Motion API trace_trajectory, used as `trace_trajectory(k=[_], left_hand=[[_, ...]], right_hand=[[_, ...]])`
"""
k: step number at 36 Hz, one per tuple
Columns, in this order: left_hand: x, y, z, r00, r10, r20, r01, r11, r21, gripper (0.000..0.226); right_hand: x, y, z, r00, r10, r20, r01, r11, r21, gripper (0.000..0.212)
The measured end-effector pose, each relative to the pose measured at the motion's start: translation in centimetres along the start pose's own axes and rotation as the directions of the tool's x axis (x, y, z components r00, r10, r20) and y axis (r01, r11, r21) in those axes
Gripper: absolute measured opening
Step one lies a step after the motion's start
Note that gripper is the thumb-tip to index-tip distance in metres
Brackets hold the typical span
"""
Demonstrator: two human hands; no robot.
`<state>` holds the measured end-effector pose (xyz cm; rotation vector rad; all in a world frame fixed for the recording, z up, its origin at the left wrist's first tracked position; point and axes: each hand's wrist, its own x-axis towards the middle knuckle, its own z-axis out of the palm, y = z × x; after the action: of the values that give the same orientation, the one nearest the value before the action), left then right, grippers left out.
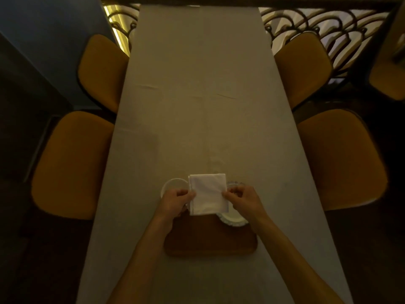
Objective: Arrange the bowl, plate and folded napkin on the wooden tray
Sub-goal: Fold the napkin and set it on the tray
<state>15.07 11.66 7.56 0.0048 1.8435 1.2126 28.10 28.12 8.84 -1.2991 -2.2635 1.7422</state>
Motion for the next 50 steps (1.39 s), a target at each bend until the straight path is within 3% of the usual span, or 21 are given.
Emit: trace_trajectory(k=[11, 17, 19, 23, 35, 39, 43, 50], left_hand=[[-3.1, -6.2, 1.0, 0.98, -0.2, 0.015, 0.201, 0.975, -0.092, 0.025], [-2.7, -9.2, 2.1, 0.953, -0.3, -0.026, 0.297, 0.951, -0.087, 0.028], [-2.4, -10.0, 2.3, 0.95, -0.31, -0.041, 0.306, 0.948, -0.082, 0.028], [-1.7, -11.2, 2.2, 0.95, -0.306, -0.058, 0.305, 0.952, -0.035, 0.029], [0.6, -12.9, 2.1, 0.95, -0.296, -0.101, 0.298, 0.954, 0.012, 0.04], [0.4, -12.5, 2.0, 0.963, -0.243, -0.116, 0.257, 0.958, 0.126, 0.043], [-0.2, -12.1, 1.6, 0.971, -0.183, -0.152, 0.222, 0.927, 0.304, 0.037], [-0.9, -13.0, 1.2, 0.98, -0.135, -0.147, 0.18, 0.918, 0.354, 0.021]], right_hand=[[-3.2, 6.1, 2.7, 0.989, 0.144, 0.014, -0.144, 0.99, -0.01, 0.014], [-4.2, 9.5, 4.8, 0.967, 0.254, 0.007, -0.253, 0.967, -0.025, 0.032], [-4.3, 10.3, 5.4, 0.957, 0.289, 0.01, -0.288, 0.956, -0.053, 0.028], [-4.6, 11.4, 6.5, 0.947, 0.322, 0.009, -0.32, 0.943, -0.095, 0.017], [-3.4, 12.7, 7.9, 0.938, 0.345, -0.039, -0.347, 0.924, -0.163, 0.018], [-3.4, 12.8, 8.0, 0.94, 0.338, -0.053, -0.342, 0.921, -0.189, 0.017], [-4.0, 13.1, 7.9, 0.946, 0.317, -0.063, -0.323, 0.916, -0.236, 0.02], [-4.5, 13.4, 7.8, 0.95, 0.31, -0.041, -0.306, 0.891, -0.337, 0.02]])
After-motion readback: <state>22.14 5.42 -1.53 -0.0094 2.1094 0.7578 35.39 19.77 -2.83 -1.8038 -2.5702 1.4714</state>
